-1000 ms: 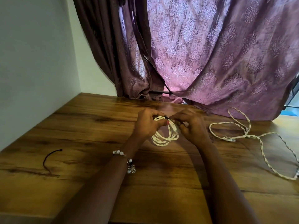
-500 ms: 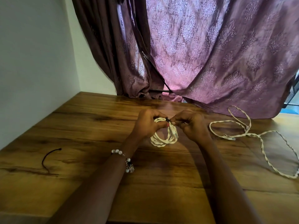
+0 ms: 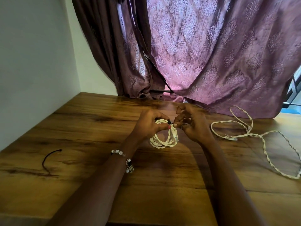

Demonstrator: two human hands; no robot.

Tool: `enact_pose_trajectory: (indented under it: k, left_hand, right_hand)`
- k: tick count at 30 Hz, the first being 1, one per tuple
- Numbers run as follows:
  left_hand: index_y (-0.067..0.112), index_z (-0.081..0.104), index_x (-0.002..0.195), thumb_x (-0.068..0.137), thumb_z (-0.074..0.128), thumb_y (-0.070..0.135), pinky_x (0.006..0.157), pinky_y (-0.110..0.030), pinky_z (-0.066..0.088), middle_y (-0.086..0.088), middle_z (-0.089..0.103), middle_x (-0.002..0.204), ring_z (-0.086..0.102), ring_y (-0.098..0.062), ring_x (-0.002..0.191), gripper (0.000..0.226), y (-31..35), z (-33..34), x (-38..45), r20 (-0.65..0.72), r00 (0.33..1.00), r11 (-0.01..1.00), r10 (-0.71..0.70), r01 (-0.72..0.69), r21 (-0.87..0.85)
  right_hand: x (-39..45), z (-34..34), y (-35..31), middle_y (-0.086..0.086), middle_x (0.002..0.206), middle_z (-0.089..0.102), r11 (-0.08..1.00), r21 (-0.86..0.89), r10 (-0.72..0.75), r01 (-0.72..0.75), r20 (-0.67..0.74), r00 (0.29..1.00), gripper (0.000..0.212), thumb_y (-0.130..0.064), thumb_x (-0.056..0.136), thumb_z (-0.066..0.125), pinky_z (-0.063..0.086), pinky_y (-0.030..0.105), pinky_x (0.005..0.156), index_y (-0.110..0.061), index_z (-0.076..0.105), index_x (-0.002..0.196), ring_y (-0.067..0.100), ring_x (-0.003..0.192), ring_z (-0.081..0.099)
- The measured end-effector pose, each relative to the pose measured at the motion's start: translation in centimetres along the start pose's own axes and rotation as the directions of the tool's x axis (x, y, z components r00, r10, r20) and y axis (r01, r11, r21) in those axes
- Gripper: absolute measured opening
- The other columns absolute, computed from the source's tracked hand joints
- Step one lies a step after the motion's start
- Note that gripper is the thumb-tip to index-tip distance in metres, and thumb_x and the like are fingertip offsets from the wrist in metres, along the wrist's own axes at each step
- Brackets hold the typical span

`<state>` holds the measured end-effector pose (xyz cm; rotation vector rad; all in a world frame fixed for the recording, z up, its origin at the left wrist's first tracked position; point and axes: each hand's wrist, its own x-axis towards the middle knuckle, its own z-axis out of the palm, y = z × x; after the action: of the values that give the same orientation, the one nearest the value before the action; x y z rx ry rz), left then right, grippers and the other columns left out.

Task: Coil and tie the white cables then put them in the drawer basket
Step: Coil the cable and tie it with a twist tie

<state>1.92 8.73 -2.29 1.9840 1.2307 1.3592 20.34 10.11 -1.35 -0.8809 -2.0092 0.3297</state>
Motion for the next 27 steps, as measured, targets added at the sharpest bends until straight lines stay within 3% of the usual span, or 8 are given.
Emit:
enact_pose_trajectory:
  k: [4,8,12,15,19,22,24,27]
  left_hand:
    - [0.002,0.074,0.093,0.068,0.081,0.005,0.071,-0.026,0.055,-0.008,0.074,0.089,0.067,-0.01,0.076,0.027,0.1,-0.2,0.0,0.025,0.999,0.999,0.04,-0.04,0.006]
    - [0.002,0.075,0.093,0.067,0.082,0.006,0.07,-0.025,0.053,-0.008,0.074,0.089,0.066,-0.008,0.077,0.027,0.0,-0.2,0.1,0.037,0.996,0.996,0.082,-0.083,0.024]
    - [0.003,0.075,0.094,0.067,0.082,0.007,0.071,-0.026,0.054,-0.008,0.074,0.091,0.067,-0.011,0.08,0.028,-0.2,-0.2,0.2,0.055,0.993,0.994,0.101,-0.103,0.037]
    - [0.004,0.075,0.095,0.067,0.083,0.007,0.069,-0.022,0.051,-0.008,0.075,0.089,0.066,-0.01,0.08,0.029,-0.2,0.1,0.3,0.081,0.991,0.992,0.11,-0.114,0.056]
    - [0.003,0.075,0.092,0.066,0.083,0.007,0.068,-0.028,0.053,-0.009,0.074,0.085,0.068,-0.015,0.076,0.028,-0.5,0.7,0.2,0.018,0.995,0.994,0.103,-0.103,0.018]
    - [0.006,0.075,0.092,0.066,0.083,0.008,0.071,-0.035,0.057,-0.005,0.075,0.086,0.07,-0.014,0.076,0.027,-0.7,0.6,0.0,-0.025,0.998,0.998,0.049,-0.05,-0.036]
    - [0.006,0.075,0.092,0.065,0.084,0.007,0.073,-0.04,0.058,-0.005,0.075,0.086,0.07,-0.015,0.076,0.028,-0.9,0.5,0.1,-0.045,0.999,0.997,0.007,-0.011,-0.078]
    - [0.006,0.075,0.091,0.065,0.084,0.007,0.069,-0.039,0.058,-0.005,0.074,0.084,0.069,-0.013,0.072,0.027,-0.8,0.5,0.2,-0.046,0.999,0.997,0.001,-0.004,-0.073]
  right_hand:
    - [0.0,-0.1,-0.1,0.003,0.073,0.068,0.999,0.029,0.017,-0.017,0.01,1.0,0.049,0.019,0.072,0.066,0.052,0.015,0.065,-0.019,0.046,0.095,0.007,0.071,0.067]
    - [-0.1,-0.1,-0.3,-0.006,0.069,0.067,0.996,0.082,0.04,-0.041,0.015,0.999,0.053,0.017,0.073,0.067,0.057,0.024,0.068,-0.027,0.044,0.09,0.013,0.072,0.069]
    - [-0.1,-0.3,-0.4,0.001,0.074,0.069,0.992,0.109,0.064,-0.066,0.025,0.998,0.05,0.019,0.074,0.066,0.054,0.019,0.065,-0.023,0.045,0.089,0.01,0.074,0.07]
    - [0.0,-0.4,-0.7,0.003,0.073,0.067,0.989,0.132,0.074,-0.073,0.002,0.997,0.047,0.019,0.073,0.067,0.056,0.023,0.066,-0.02,0.047,0.089,0.01,0.072,0.069]
    - [0.7,-0.2,-0.6,-0.004,0.077,0.06,1.0,0.002,0.007,-0.007,0.033,0.999,0.035,0.016,0.072,0.07,0.058,0.026,0.064,-0.01,0.056,0.09,0.006,0.069,0.061]
    - [0.6,-0.4,0.1,0.0,0.081,0.065,1.0,-0.031,0.008,-0.006,0.052,0.999,0.032,0.016,0.073,0.069,0.056,0.019,0.066,-0.006,0.067,0.096,0.007,0.074,0.063]
    - [0.3,-0.6,0.4,0.003,0.084,0.071,0.998,-0.063,-0.002,0.005,0.045,0.999,0.027,0.013,0.074,0.071,0.053,0.012,0.068,-0.007,0.073,0.092,0.009,0.078,0.065]
    - [0.2,-0.6,0.6,0.002,0.083,0.073,0.997,-0.077,0.004,-0.003,0.014,1.0,0.017,0.006,0.074,0.074,0.051,0.012,0.066,-0.008,0.076,0.085,0.011,0.077,0.066]
